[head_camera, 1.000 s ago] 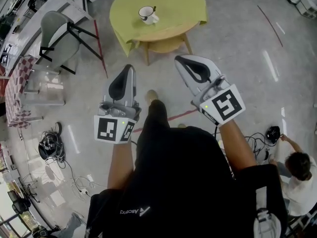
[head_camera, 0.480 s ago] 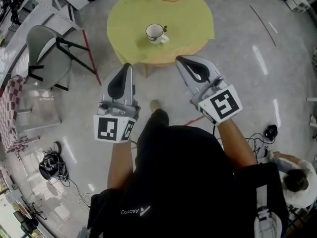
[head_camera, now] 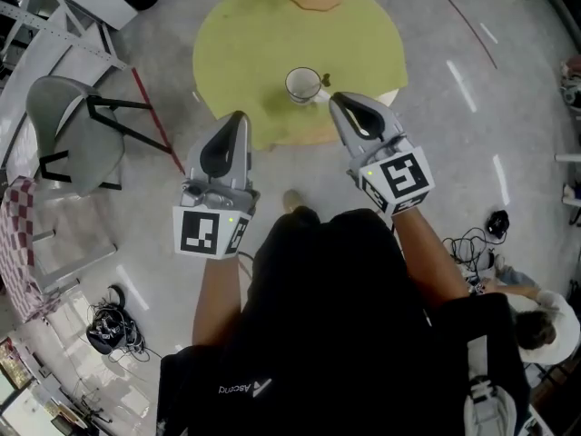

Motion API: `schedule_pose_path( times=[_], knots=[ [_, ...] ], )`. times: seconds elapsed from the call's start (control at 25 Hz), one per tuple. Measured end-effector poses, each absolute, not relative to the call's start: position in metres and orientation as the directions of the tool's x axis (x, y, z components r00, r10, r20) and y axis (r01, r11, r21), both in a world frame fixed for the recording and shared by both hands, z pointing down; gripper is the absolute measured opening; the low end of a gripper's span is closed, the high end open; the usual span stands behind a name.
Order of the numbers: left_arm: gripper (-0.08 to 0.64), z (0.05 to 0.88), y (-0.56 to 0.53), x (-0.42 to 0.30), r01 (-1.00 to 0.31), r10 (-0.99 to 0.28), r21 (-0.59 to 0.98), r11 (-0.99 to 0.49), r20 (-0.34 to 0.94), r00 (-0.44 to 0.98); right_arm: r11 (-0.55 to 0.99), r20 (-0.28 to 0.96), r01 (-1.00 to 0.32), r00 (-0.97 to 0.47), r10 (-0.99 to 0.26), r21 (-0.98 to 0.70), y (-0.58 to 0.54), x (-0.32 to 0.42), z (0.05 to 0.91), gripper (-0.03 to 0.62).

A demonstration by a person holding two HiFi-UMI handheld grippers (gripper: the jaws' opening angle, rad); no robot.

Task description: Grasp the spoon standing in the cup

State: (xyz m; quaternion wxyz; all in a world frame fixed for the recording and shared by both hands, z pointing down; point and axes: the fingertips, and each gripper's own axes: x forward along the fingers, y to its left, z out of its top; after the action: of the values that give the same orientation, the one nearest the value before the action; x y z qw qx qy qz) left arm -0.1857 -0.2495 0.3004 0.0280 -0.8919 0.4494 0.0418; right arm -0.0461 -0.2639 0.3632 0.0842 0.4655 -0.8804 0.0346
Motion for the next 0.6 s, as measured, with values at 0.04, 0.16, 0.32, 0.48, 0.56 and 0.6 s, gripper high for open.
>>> schedule_pose_path(
  times=[0.04, 0.16, 0.32, 0.48, 0.56, 0.6],
  knots=[
    [0.009, 0.301, -0.257, -0.187, -0.802, -0.797, -0.011, -0.597, -0.098, 0.595, 0.553, 0.195, -0.833, -0.541, -0.818, 0.007, -0.273, -0.046, 0.369, 0.057],
    [0.009, 0.305, -0.274, -0.188, -0.800, -0.797, -0.006, -0.599, -0.090, 0.597, 0.516, 0.233, -0.857, -0.505, -0.831, -0.020, -0.294, -0.041, 0.387, 0.105],
    [0.009, 0.313, -0.285, -0.180, -0.805, -0.803, -0.006, -0.593, -0.078, 0.591, 0.473, 0.284, -0.879, -0.469, -0.836, -0.060, -0.314, -0.029, 0.413, 0.154],
    [0.009, 0.318, -0.294, -0.173, -0.818, -0.816, -0.007, -0.576, -0.063, 0.575, 0.436, 0.344, -0.896, -0.438, -0.831, -0.088, -0.336, -0.020, 0.443, 0.177],
    [0.009, 0.320, -0.296, -0.171, -0.822, -0.821, -0.008, -0.569, -0.053, 0.569, 0.423, 0.380, -0.900, -0.429, -0.820, -0.105, -0.346, -0.018, 0.460, 0.178],
    [0.009, 0.322, -0.297, -0.169, -0.824, -0.823, -0.009, -0.566, -0.047, 0.566, 0.420, 0.397, -0.900, -0.429, -0.811, -0.116, -0.350, -0.016, 0.468, 0.179]
  ],
)
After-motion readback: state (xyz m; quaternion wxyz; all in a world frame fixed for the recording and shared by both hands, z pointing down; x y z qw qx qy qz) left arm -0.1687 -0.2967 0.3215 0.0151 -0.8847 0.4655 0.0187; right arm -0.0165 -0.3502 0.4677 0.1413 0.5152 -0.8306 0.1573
